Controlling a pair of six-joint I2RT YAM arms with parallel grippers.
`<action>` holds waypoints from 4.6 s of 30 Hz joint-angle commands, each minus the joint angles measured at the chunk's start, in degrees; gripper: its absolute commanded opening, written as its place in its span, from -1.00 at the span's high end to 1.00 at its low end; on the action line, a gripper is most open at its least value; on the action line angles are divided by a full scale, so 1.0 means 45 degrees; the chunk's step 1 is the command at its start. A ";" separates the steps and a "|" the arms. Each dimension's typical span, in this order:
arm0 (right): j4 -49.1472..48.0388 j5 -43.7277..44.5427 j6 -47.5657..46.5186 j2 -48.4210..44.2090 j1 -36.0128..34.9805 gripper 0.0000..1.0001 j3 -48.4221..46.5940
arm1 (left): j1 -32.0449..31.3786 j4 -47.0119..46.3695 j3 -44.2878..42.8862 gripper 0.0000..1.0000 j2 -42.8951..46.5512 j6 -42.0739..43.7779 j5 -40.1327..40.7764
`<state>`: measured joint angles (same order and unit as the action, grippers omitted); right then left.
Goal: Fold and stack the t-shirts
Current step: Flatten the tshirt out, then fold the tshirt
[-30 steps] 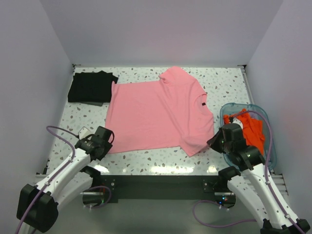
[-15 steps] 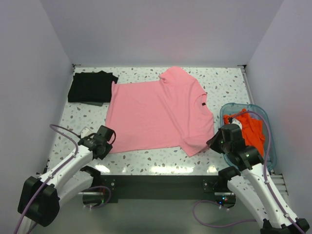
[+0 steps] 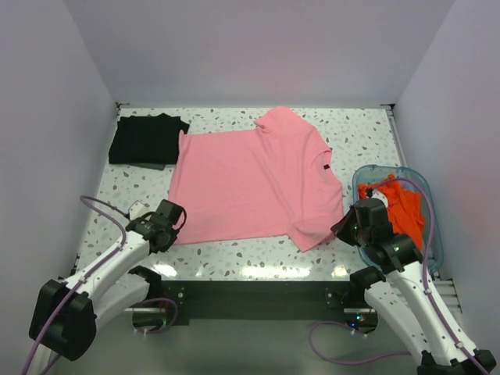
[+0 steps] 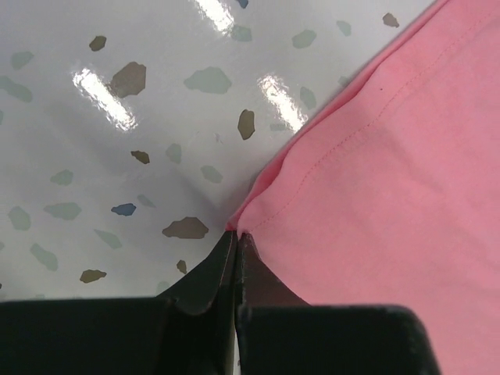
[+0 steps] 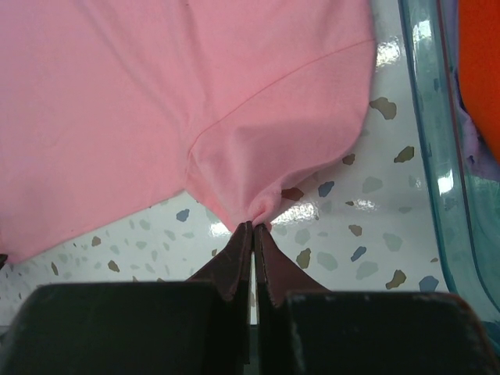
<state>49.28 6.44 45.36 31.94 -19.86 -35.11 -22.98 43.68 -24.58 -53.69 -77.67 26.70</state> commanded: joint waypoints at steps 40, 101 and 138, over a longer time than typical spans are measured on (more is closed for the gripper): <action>-0.3977 0.2066 -0.2541 1.1525 0.0154 1.00 -0.7580 | 0.2917 -0.4040 -0.6587 1.00 -0.5859 0.4544 0.0260; -0.3783 -0.0904 -0.3733 1.7084 0.2910 -0.25 -1.2120 | 0.4541 -0.6448 -0.7898 -0.29 -0.8246 0.6381 -0.1621; -0.6263 -0.0259 -0.1643 1.7373 0.0624 0.91 -0.9090 | 0.4033 -0.5859 -0.3972 0.22 -0.7326 0.4662 -0.1323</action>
<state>22.31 3.79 37.47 109.27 -16.86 -72.60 -4.67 17.56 -42.48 -86.06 -55.48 18.92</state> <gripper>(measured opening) 0.070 0.397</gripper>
